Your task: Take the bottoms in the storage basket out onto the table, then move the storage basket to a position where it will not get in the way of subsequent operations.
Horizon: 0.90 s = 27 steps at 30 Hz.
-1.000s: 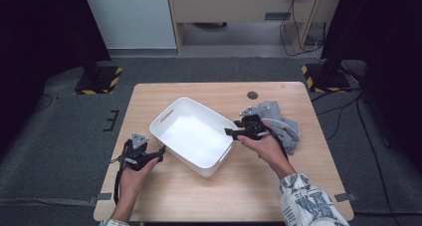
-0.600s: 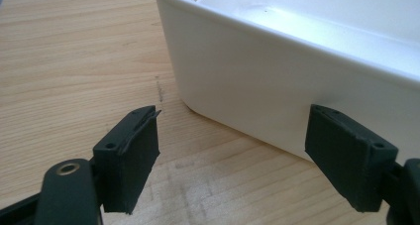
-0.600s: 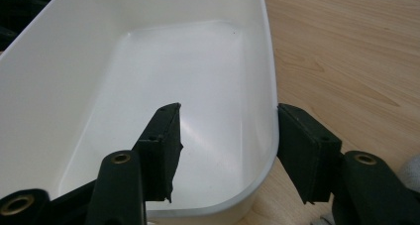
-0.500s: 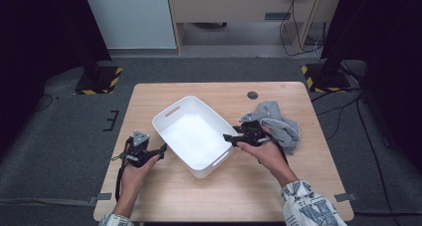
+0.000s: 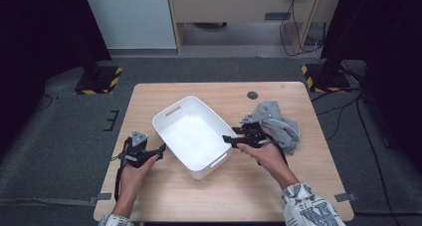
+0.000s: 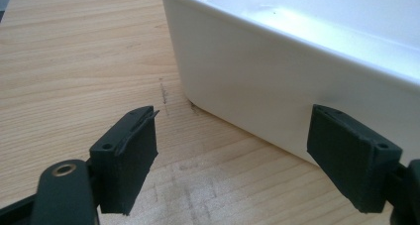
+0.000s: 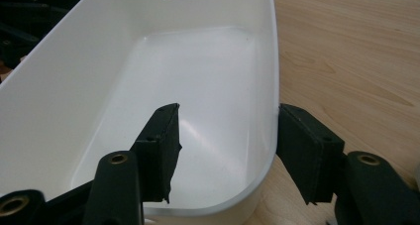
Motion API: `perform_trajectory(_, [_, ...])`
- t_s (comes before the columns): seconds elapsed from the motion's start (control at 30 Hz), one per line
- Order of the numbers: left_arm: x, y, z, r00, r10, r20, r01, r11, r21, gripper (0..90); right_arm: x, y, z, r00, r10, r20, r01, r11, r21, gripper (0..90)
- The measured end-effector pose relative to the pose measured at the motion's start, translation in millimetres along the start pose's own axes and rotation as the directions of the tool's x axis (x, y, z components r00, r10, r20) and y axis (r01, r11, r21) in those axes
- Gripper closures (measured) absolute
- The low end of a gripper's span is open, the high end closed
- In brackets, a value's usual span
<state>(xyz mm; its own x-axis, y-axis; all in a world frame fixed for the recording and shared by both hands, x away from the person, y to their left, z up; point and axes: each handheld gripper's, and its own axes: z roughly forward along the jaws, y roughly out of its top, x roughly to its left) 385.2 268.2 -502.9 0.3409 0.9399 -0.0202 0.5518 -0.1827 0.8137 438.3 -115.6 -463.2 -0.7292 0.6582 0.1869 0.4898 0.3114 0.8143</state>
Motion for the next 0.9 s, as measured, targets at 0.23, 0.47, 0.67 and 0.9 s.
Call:
perform_trajectory(0.23, [4.0, -1.5, -5.0, 0.9999, 0.007, -0.011, -0.007, 1.0000, 0.006, 18.0, 1.2, 4.6, 4.1, 1.0000, 0.008, 0.000, -0.008, 1.000, 0.006, 39.0])
perform_trajectory(0.47, [12.8, -4.6, -12.7, 0.9997, -0.013, -0.018, 0.013, 0.9999, -0.002, 18.0, 12.2, -0.2, 2.2, 0.9992, -0.017, -0.035, 0.018, 1.000, 0.012, 41.2])
perform_trajectory(0.67, [18.5, -8.2, -17.0, 0.9986, -0.035, -0.040, 0.035, 0.9994, 0.002, 18.4, 16.5, 0.4, 4.8, 0.9990, -0.022, -0.039, 0.023, 1.000, 0.016, 40.8])
perform_trajectory(0.9, [18.8, -9.0, -18.3, 0.9987, -0.033, -0.039, 0.033, 0.9994, -0.003, 18.6, 15.1, 0.8, 13.0, 0.9995, -0.008, -0.030, 0.009, 1.000, 0.021, 40.9])
